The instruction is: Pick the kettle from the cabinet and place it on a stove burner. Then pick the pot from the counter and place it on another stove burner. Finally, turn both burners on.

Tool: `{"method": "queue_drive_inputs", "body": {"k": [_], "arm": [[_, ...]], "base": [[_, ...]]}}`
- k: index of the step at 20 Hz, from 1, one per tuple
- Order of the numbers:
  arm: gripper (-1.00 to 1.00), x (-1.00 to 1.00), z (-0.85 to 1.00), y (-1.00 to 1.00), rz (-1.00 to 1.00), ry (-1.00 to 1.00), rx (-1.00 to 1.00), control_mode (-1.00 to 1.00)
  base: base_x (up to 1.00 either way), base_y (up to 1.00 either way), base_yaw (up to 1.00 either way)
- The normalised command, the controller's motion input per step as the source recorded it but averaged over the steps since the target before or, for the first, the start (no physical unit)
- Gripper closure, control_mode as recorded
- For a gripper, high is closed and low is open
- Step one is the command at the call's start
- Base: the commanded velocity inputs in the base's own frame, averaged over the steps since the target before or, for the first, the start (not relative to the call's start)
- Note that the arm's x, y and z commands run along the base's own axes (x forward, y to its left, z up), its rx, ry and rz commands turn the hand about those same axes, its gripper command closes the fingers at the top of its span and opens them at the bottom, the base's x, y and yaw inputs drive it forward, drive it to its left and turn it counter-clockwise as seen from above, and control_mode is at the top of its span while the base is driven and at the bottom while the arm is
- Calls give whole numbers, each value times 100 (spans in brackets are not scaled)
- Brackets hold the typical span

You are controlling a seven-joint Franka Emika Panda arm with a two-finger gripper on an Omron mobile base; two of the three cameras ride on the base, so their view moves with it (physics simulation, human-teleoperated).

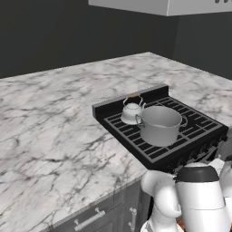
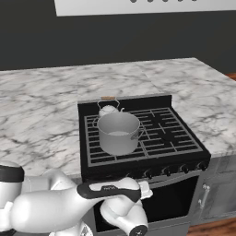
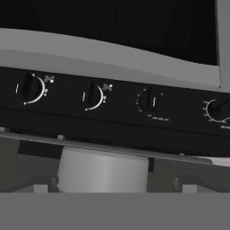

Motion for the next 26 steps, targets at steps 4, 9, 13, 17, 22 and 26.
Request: {"method": "queue_drive_inputs", "body": {"k": [4,9,13,17,22,26], "arm": [[-100,7,-1,0,0,-4,0,-100],[-100,8,-1,0,0,-2,0,-100],[-100,10,-6,0,0,0,0,-100],[-100,7,-10,0,0,0,0,-100],[-100,5,-16,0,0,0,0,-100],[-100,2,-14,-6,0,0,0,-100]], "base": [[0,0,0],[0,0,0],[0,0,0],[0,0,0],[0,0,0],[0,0,0]]}}
